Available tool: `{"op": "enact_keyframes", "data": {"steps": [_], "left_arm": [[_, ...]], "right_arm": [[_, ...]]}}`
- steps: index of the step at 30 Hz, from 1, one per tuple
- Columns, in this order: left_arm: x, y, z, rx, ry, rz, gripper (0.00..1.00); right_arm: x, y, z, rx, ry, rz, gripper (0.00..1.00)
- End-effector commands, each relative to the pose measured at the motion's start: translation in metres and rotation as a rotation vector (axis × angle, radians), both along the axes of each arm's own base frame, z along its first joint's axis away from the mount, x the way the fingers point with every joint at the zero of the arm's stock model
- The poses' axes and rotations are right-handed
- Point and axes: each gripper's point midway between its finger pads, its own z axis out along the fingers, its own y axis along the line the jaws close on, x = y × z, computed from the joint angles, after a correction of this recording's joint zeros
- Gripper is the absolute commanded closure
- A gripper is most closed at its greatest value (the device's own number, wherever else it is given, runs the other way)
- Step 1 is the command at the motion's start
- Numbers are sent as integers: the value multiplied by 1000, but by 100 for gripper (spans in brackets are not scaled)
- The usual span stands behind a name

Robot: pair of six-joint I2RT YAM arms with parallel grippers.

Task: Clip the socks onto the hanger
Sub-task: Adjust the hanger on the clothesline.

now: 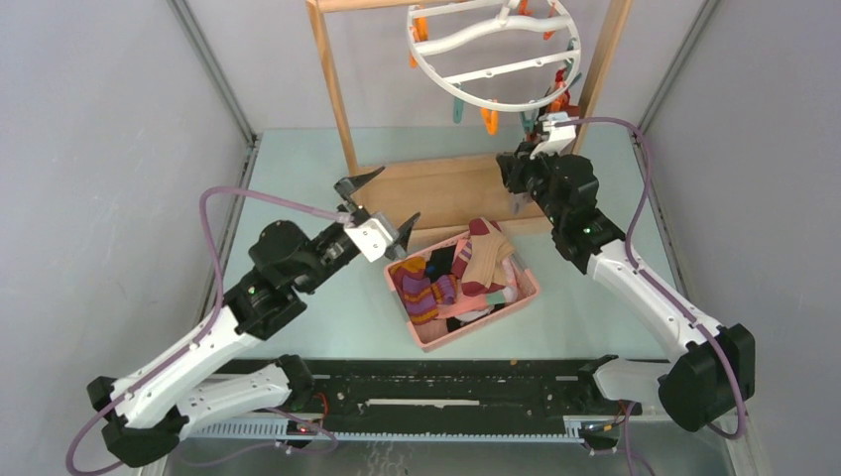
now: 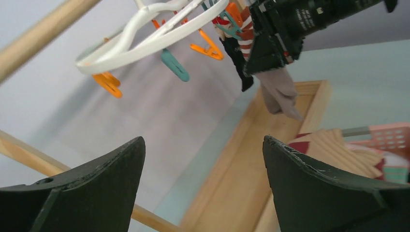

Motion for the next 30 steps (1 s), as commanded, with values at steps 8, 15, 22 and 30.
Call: {"op": "enact_keyframes", "data": {"steps": [8,15,22,30], "left_arm": [[-31,14,-47,-278,227,-81,4],[-36,16,-62,-313,278,-97,3],[-38,16,-74,-322,312,-102,3],[-40,17,-83,-332,332,-105,3]], "right_arm": [[16,-27,34,31,-117,-125,73],[20,-34,27,32,-93,-153,73],[22,-42,25,31,-85,-178,72],[38,-77,29,76,-98,-290,72]]}}
